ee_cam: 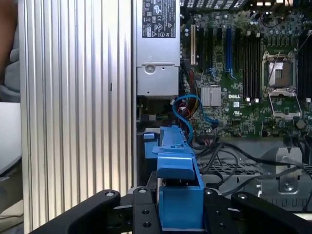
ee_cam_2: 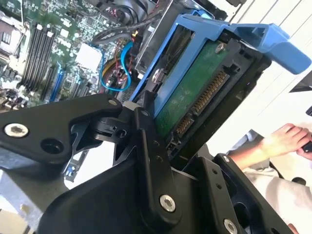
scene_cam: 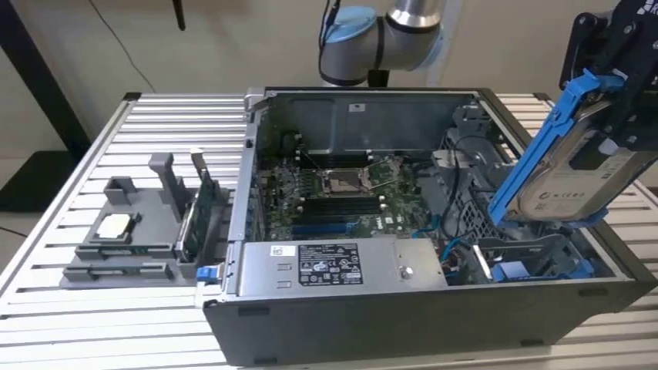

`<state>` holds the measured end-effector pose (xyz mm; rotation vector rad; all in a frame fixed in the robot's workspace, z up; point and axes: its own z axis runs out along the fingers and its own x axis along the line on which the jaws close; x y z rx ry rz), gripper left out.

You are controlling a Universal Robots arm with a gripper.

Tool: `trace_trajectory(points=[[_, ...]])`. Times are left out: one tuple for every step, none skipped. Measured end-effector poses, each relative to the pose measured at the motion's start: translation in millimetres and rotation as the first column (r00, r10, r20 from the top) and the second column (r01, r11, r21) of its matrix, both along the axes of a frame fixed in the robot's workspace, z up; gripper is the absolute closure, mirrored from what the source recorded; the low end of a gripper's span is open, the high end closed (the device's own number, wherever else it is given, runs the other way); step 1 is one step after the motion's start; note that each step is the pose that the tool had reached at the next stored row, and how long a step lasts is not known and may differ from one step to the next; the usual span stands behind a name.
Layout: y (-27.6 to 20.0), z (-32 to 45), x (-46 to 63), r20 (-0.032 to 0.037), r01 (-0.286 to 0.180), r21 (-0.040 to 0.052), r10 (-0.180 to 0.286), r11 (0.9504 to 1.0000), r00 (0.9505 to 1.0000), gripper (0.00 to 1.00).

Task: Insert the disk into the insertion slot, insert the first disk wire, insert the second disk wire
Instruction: 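Insert the disk into the insertion slot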

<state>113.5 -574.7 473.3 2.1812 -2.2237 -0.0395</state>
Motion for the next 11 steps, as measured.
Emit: trace_trajectory(points=[[0.0, -0.4, 0.1, 0.0, 0.0, 0.0001, 0.0, 1.0, 1.0, 0.67], [0.0, -0.4, 0.1, 0.0, 0.0, 0.0, 0.0, 1.0, 1.0, 0.67], [-0.1, -0.4, 0.1, 0.0, 0.0, -0.0001, 0.0, 1.0, 1.0, 0.67], [-0.1, -0.5, 0.1, 0.0, 0.0, 0.0, 0.0, 1.0, 1.0, 0.67], [-0.1, -0.6, 0.1, 0.0, 0.0, 0.0001, 0.0, 1.0, 1.0, 0.67], [-0.1, -0.6, 0.1, 0.0, 0.0, 0.0001, 0.0, 1.0, 1.0, 0.67], [-0.1, -0.7, 0.1, 0.0, 0.0, 0.0001, 0.0, 1.0, 1.0, 0.67], [-0.1, -0.7, 0.1, 0.0, 0.0, 0.0001, 0.0, 1.0, 1.0, 0.67], [-0.1, -0.8, 0.1, 0.0, 0.0, 0.0002, 0.0, 1.0, 1.0, 0.67], [-0.1, -0.9, 0.1, 0.0, 0.0, 0.0001, 0.0, 1.0, 1.0, 0.67], [0.0, -1.1, 0.1, 0.0, 0.0, 0.0003, 0.0, 1.0, 1.0, 0.67]])
